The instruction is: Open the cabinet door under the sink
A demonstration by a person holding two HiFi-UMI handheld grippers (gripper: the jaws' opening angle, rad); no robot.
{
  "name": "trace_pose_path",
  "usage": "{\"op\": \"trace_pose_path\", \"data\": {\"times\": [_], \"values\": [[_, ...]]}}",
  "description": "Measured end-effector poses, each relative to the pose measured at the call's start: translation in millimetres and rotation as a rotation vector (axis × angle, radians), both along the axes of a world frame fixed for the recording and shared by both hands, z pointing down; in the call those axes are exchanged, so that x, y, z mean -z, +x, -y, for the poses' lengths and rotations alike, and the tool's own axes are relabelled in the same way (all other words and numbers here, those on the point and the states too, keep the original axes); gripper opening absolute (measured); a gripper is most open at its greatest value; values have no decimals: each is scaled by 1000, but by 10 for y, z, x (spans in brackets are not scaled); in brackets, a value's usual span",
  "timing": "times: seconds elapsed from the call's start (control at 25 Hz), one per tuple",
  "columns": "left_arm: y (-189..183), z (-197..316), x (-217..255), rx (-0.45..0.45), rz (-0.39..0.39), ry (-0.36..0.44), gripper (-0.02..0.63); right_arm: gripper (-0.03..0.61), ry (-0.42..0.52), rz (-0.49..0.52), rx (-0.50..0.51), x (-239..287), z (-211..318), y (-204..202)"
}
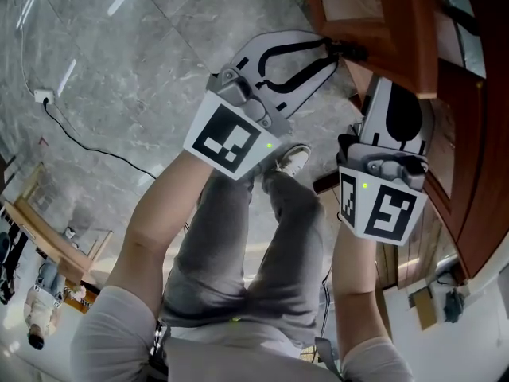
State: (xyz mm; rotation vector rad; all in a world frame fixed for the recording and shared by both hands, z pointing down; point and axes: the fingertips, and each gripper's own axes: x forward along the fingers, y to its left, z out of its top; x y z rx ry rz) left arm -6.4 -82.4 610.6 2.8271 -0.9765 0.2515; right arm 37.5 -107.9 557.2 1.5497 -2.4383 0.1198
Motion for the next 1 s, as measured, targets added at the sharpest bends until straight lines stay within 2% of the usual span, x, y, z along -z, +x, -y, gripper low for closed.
{"op": "trace_pose_path", "data": {"times": [0.2, 0.44, 0.64, 0.76, 1.0], "values": [[-75, 5, 60, 36, -29, -10, 84, 32, 16, -17, 37, 77, -10, -85], [-144, -18, 82, 54, 24, 2, 86, 31, 27, -16, 58, 152, -57, -163], [-188, -60, 129, 76, 39, 15, 83, 31, 24, -15, 82, 175, -60, -210], [-247, -126, 156, 84, 38, 7, 20, 31, 15, -8, 82, 169, -54, -223], [-331, -105, 203, 153, 31, -13, 15, 31, 18, -13, 102, 207, -9, -273]]}}
